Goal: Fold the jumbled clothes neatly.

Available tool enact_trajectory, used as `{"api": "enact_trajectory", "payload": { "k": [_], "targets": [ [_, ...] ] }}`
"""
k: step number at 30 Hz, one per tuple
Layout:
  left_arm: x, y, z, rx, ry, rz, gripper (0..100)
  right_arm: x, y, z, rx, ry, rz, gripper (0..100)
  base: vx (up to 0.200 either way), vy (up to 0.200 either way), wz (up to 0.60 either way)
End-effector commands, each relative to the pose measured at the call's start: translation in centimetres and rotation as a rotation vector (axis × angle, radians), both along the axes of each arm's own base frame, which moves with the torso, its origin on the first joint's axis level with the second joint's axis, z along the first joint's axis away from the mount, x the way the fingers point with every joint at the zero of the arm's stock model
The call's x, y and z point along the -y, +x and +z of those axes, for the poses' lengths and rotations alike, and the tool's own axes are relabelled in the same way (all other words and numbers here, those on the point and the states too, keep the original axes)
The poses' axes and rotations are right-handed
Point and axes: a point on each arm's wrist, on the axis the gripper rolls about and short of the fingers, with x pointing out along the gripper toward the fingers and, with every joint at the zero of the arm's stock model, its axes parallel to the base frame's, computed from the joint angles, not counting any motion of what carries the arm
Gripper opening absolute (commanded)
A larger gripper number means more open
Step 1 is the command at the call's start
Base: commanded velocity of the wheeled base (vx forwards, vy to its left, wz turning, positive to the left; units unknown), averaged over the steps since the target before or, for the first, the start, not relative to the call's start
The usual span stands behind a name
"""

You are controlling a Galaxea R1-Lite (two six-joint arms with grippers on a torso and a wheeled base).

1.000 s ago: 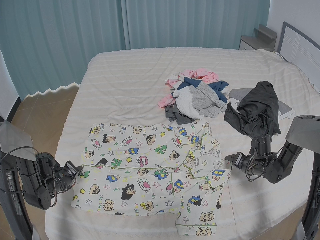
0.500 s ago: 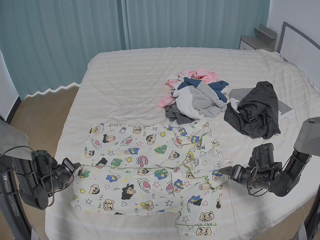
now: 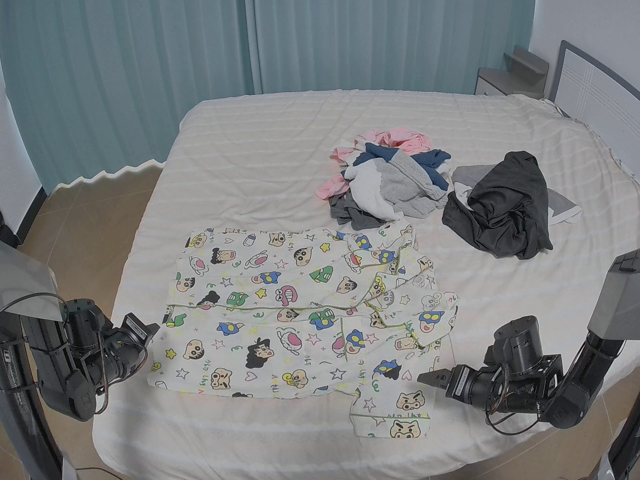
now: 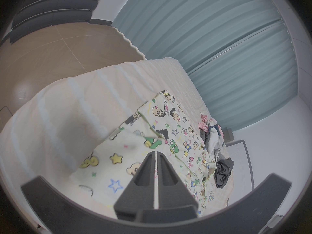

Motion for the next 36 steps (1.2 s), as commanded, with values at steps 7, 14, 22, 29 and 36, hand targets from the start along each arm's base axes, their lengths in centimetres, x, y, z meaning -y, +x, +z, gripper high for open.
{"api": "enact_trajectory", "payload": {
  "k": [7,14,22,29,36],
  "targets": [
    [2.3,-1.9,0.8,-0.008,0.004,-0.085,0,0.6,-1.9,-1.0,-0.017,-0.007,0.013,100,-0.086,0.0,0.0],
    [4.0,-2.5,-1.1,-0.103,0.052,-0.068,0,0.5,-1.6,-2.5,0.033,-0.029,-0.028,100,0.0,0.0,0.0],
    [4.6,-1.7,-2.6,-0.135,0.093,-0.026,0,0.0,-2.0,-3.1,0.107,-0.019,-0.027,100,0.0,0.0,0.0],
    [4.6,-0.8,-3.1,-0.127,0.101,-0.003,0,0.1,-1.8,-2.9,0.121,-0.01,-0.034,100,0.0,0.0,0.0],
    [4.6,-0.8,-3.2,-0.129,0.108,0.011,0,0.1,-1.8,-2.7,0.127,-0.006,-0.034,100,0.0,0.0,0.0]
  ]
}}
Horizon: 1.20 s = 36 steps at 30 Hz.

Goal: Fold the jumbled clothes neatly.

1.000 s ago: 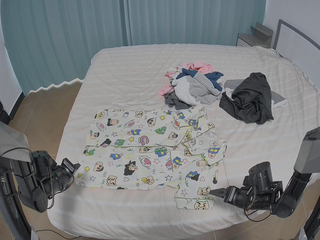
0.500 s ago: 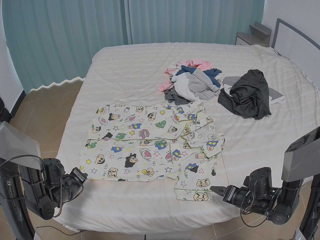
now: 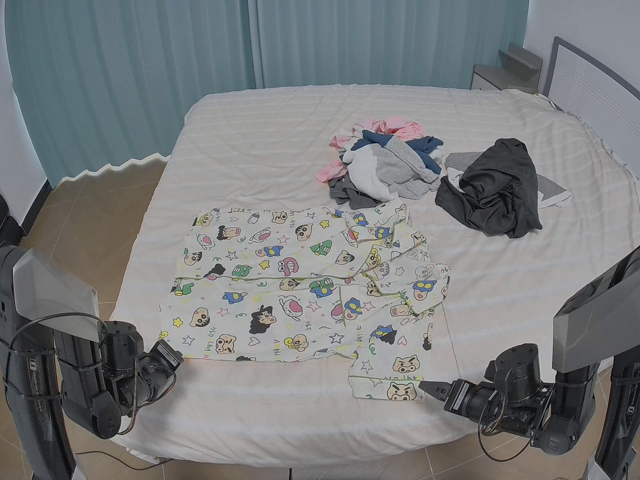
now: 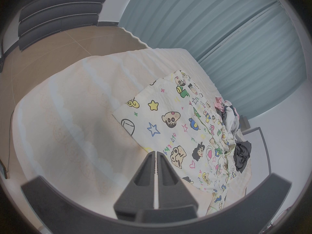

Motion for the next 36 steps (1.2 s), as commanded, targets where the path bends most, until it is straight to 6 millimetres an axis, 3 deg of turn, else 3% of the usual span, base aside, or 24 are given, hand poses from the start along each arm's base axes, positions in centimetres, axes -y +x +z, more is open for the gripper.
{"api": "enact_trajectory", "payload": {
  "k": [1,7,8,19,28,36],
  "targets": [
    [0.0,0.2,-0.1,0.011,0.0,0.003,0,0.0,0.0,-0.1,-0.003,-0.001,0.001,100,0.0,0.0,0.0],
    [-0.1,0.2,-0.2,0.01,0.009,0.019,0,0.0,-0.1,-0.1,-0.004,-0.002,0.001,100,0.0,0.0,0.0],
    [-0.1,0.2,-0.2,0.007,0.01,0.019,100,0.1,-0.1,-0.1,-0.005,-0.003,-0.001,100,0.0,0.0,0.0],
    [-0.2,1.5,-1.3,0.013,0.011,0.034,100,0.1,-0.1,0.3,0.021,0.014,-0.004,100,0.0,0.0,0.0],
    [-0.4,4.0,-2.0,0.016,0.031,0.104,100,0.1,-0.2,0.9,0.042,0.026,-0.004,100,0.0,0.0,0.0],
    [-0.3,4.5,-2.1,0.026,0.032,0.103,100,0.2,-0.3,1.4,0.059,0.037,-0.004,100,0.0,0.0,0.0]
  ]
}}
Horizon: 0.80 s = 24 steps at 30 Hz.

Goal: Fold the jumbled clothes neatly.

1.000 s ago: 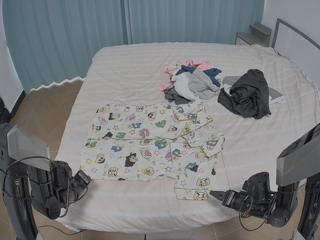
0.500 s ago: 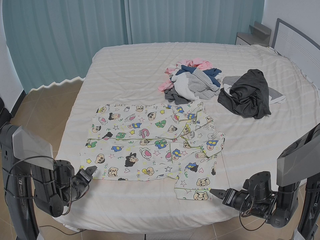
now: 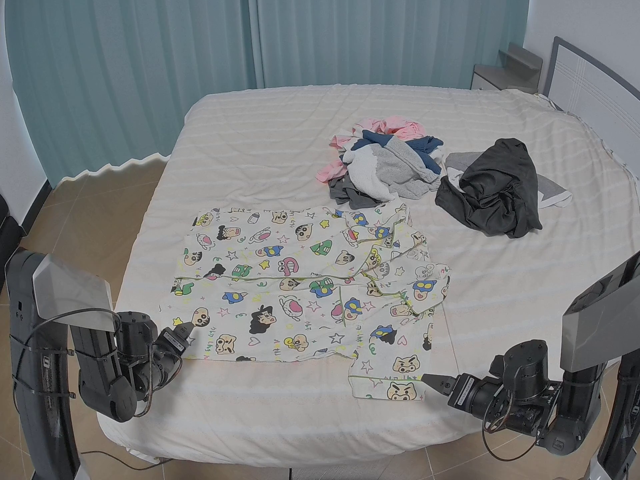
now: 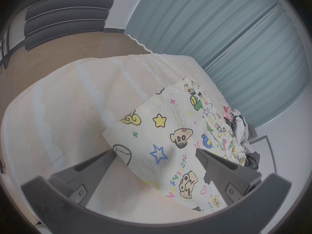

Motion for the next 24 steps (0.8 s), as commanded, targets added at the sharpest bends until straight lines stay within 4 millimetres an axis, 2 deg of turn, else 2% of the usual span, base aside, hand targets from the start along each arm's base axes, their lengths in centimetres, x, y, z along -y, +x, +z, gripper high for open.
{"api": "enact_trajectory", "payload": {
  "k": [1,4,5,11,18,24],
  "targets": [
    [0.0,0.4,-0.1,0.006,0.0,0.003,100,0.0,0.0,0.3,0.009,0.006,0.0,100,0.0,0.0,0.0],
    [-0.1,1.0,0.0,0.023,0.001,0.011,100,0.0,0.0,0.2,0.007,0.006,0.0,100,0.0,0.0,0.0],
    [-0.2,1.1,0.1,0.026,0.001,0.013,0,0.0,0.0,0.2,0.006,0.005,0.0,100,0.0,0.0,0.0],
    [-0.2,0.9,-0.3,-0.016,0.006,0.013,0,-0.1,0.0,-0.1,-0.005,-0.001,0.003,100,0.0,0.0,0.0],
    [-0.3,0.5,-0.4,-0.03,0.008,0.019,0,-0.4,0.5,-1.8,-0.048,-0.027,0.001,100,0.0,0.0,0.0],
    [-0.5,-0.7,-0.4,-0.067,0.012,0.02,0,-0.8,1.3,-2.0,-0.025,-0.018,0.002,100,0.0,0.0,0.0]
  ]
}}
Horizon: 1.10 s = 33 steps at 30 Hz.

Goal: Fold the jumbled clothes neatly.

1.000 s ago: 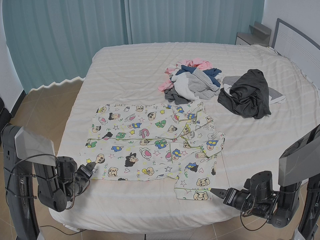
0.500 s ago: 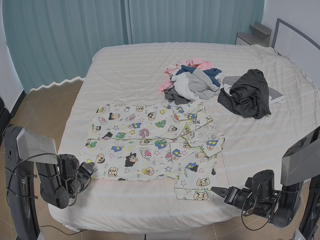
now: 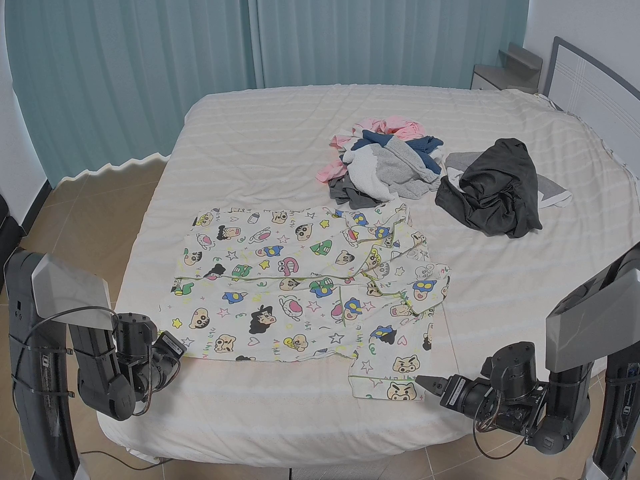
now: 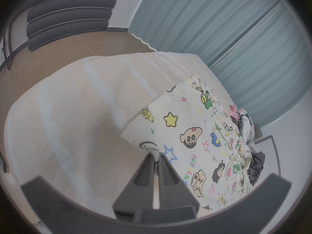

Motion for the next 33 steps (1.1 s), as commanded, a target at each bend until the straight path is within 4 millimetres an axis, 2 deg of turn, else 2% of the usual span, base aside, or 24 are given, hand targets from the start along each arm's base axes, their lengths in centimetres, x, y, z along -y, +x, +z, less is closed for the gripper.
{"api": "enact_trajectory", "payload": {
  "k": [1,8,19,24,33],
  "targets": [
    [-0.1,-0.7,0.1,-0.019,0.002,0.002,0,-0.3,0.4,-0.7,-0.008,-0.006,0.005,100,0.0,0.0,0.0],
    [-0.8,-0.6,1.2,0.017,-0.002,0.029,0,-1.0,1.8,-2.0,-0.002,-0.004,-0.001,100,0.0,0.0,0.0],
    [-1.0,-0.6,1.1,0.016,0.006,0.047,0,-2.6,3.3,-2.8,-0.003,-0.011,0.028,100,0.0,0.0,0.0],
    [-1.0,-0.6,1.1,0.014,0.006,0.047,0,-3.5,4.3,-2.6,-0.011,-0.016,0.034,100,0.0,0.0,0.0],
    [-1.0,-0.6,1.0,0.013,0.006,0.045,0,-3.9,5.5,-2.6,-0.02,-0.017,0.028,100,0.0,0.0,0.0]
  ]
}}
